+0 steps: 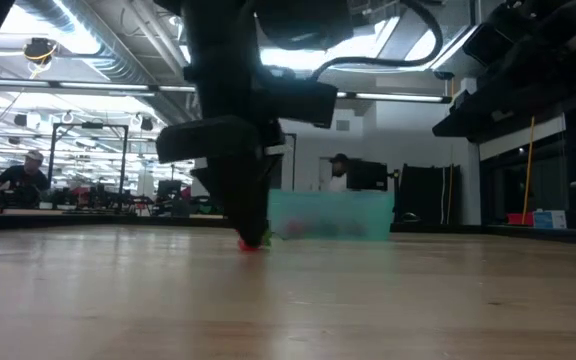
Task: Pick and placing Produce into tupperware
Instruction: Put the red strawberry into the blue bin
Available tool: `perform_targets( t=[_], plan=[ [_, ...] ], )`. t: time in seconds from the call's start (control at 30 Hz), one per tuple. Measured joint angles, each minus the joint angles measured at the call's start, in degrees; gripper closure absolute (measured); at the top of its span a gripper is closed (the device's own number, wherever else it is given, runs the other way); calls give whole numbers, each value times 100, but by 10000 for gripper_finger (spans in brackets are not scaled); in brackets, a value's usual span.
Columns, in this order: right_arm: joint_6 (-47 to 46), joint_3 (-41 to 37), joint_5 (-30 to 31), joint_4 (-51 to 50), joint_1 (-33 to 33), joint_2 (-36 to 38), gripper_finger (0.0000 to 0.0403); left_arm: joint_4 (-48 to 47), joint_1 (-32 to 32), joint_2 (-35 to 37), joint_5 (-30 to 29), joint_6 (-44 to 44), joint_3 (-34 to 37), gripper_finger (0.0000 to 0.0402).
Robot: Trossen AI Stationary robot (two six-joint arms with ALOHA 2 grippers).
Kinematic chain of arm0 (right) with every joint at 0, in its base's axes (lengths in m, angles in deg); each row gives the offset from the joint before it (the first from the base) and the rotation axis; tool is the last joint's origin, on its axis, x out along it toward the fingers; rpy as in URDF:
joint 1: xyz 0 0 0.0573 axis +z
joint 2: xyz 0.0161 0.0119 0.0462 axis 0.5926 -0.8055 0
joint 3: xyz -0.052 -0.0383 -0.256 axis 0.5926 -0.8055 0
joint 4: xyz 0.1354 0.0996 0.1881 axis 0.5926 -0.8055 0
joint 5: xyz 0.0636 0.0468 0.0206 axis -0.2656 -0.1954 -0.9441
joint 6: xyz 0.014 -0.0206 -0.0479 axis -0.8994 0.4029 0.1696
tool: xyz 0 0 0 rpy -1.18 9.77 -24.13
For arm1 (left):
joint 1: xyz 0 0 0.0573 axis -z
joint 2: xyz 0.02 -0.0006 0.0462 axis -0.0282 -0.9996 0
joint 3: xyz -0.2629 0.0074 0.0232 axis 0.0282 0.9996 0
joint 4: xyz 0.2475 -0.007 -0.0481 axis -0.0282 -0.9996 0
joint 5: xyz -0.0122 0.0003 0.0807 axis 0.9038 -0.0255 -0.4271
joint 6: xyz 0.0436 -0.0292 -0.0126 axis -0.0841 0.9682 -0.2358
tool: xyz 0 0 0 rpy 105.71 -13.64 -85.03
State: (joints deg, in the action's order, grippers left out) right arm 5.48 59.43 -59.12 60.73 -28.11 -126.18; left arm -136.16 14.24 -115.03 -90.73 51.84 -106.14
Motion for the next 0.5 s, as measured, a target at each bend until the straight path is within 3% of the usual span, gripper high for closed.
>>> perform_targets(
  t=[0.17,0.5],
  plan=[
    [26,0,0,-2,0,0,128,65,113,0,427,310,0,296],
    [105,0,2,0,0,-2,128,245,360,0,351,882,0,323]
  ],
)
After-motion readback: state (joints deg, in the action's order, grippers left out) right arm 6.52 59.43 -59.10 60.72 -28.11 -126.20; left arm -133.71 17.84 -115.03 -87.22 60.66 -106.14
